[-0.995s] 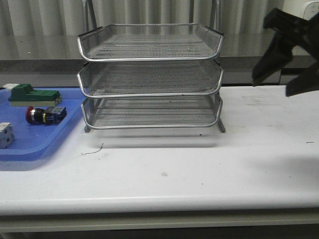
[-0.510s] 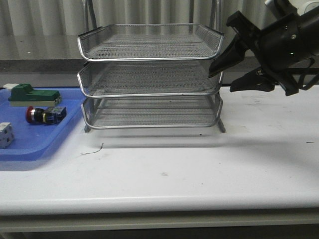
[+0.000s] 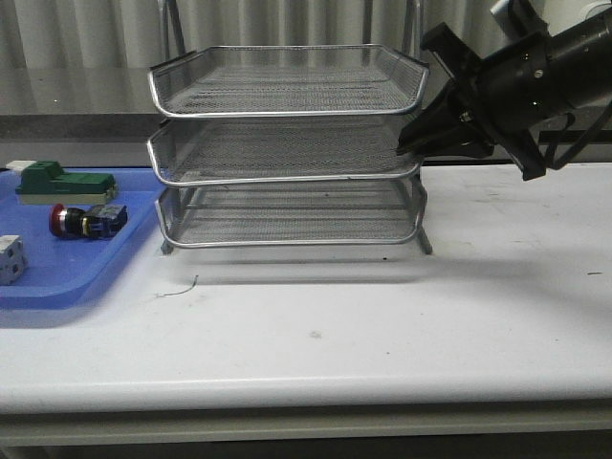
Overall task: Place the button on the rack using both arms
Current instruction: 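Move the right gripper to the middle rack tier's front rim, then pull the middle wire tier outward with the right gripper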
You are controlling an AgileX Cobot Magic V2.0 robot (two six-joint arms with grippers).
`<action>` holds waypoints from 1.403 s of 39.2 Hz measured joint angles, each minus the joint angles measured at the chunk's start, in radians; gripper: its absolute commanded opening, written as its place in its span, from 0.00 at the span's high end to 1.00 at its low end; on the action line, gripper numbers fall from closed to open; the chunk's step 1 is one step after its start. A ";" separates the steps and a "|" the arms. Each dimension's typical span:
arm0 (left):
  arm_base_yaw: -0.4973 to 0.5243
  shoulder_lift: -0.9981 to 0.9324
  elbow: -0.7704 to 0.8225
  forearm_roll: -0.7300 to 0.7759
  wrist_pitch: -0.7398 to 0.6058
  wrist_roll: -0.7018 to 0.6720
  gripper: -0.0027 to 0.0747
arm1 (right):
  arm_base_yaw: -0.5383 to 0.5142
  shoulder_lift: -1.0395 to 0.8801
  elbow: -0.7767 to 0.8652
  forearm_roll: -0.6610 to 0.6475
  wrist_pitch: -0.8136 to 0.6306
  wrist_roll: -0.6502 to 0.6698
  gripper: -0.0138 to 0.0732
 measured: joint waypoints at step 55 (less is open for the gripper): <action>0.002 0.000 0.000 0.000 0.000 0.000 0.15 | -0.085 0.002 -0.014 -0.435 0.412 0.070 0.81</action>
